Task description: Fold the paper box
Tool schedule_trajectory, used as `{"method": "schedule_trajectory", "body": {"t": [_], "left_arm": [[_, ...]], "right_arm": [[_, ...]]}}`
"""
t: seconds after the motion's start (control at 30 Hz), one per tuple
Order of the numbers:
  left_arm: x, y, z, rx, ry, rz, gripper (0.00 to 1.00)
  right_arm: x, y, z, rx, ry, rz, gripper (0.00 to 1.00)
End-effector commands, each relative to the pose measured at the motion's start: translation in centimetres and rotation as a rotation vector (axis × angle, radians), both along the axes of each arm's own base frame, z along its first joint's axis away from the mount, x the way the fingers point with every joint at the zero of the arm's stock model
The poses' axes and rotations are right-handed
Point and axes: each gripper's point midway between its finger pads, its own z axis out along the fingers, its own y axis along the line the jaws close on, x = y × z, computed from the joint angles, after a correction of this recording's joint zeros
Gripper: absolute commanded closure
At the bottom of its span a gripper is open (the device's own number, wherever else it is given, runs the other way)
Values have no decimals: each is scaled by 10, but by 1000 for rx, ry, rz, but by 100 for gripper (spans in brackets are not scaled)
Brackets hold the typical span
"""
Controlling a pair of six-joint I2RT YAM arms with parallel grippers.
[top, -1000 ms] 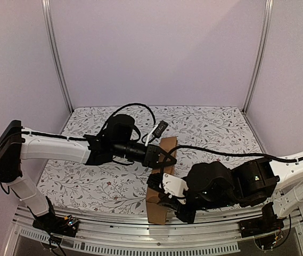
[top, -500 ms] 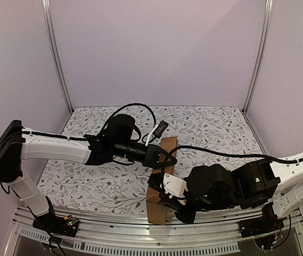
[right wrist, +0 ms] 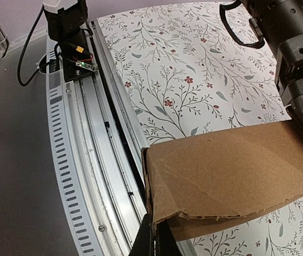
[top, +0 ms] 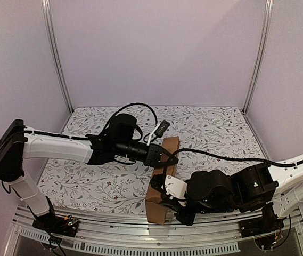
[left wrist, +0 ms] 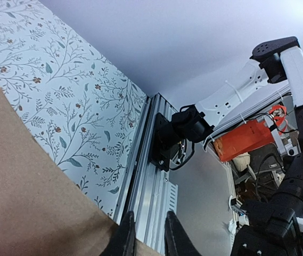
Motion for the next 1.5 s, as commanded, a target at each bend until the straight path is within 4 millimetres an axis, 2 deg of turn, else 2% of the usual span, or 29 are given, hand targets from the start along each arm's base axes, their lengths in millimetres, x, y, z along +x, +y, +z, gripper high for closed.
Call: {"method": "schedule_trajectory", "body": {"t": [0.0, 0.03, 0.13, 0.3, 0.43, 0.57, 0.7, 0.77, 0.87, 0.97, 1.0, 1.03, 1.1, 1.2, 1.27, 1.33, 1.47], "left_arm": [[-11, 31, -111, 333, 184, 48, 81], [-11, 31, -111, 332, 184, 48, 81], [-11, 31, -111, 331, 186, 49, 81], [-12, 32, -111, 341, 172, 53, 81], [-12, 33, -111, 345, 167, 55, 81], [-11, 33, -109, 348, 159, 61, 81], [-11, 33, -108, 349, 155, 63, 81], [-10, 33, -106, 347, 153, 64, 81], [-11, 33, -105, 346, 149, 63, 81], [-12, 34, -104, 346, 146, 63, 81], [-12, 34, -104, 346, 147, 62, 81], [-12, 35, -105, 348, 149, 61, 81], [-13, 35, -106, 347, 151, 58, 81], [-14, 35, -106, 347, 151, 57, 81], [-14, 34, -106, 345, 150, 55, 81], [-13, 34, -106, 344, 150, 55, 81], [-13, 33, -104, 341, 147, 55, 81]], "right_arm": [[-1, -42, -65, -265, 12, -14, 94], [2, -42, -60, -254, -3, -27, 87], [9, -44, -44, -227, -35, -58, 73], [23, -55, 0, -147, -100, -112, 67], [34, -60, 46, -74, -174, -139, 69], [47, -59, 80, -46, -280, -163, 78], [45, -35, 102, 9, -316, -119, 94], [38, -16, 105, 27, -312, -68, 100], [33, 5, 93, 18, -304, -27, 100], [28, 18, 61, -7, -248, -14, 100], [27, 18, 44, -29, -231, -16, 100], [27, 17, 36, -29, -209, -33, 100], [27, 8, 9, -71, -173, -65, 100], [25, -9, -14, -105, -103, -113, 100], [24, -18, -19, -105, -71, -138, 100], [23, -20, -9, -74, -59, -148, 100], [26, -10, 34, 2, -111, -127, 100]]}}
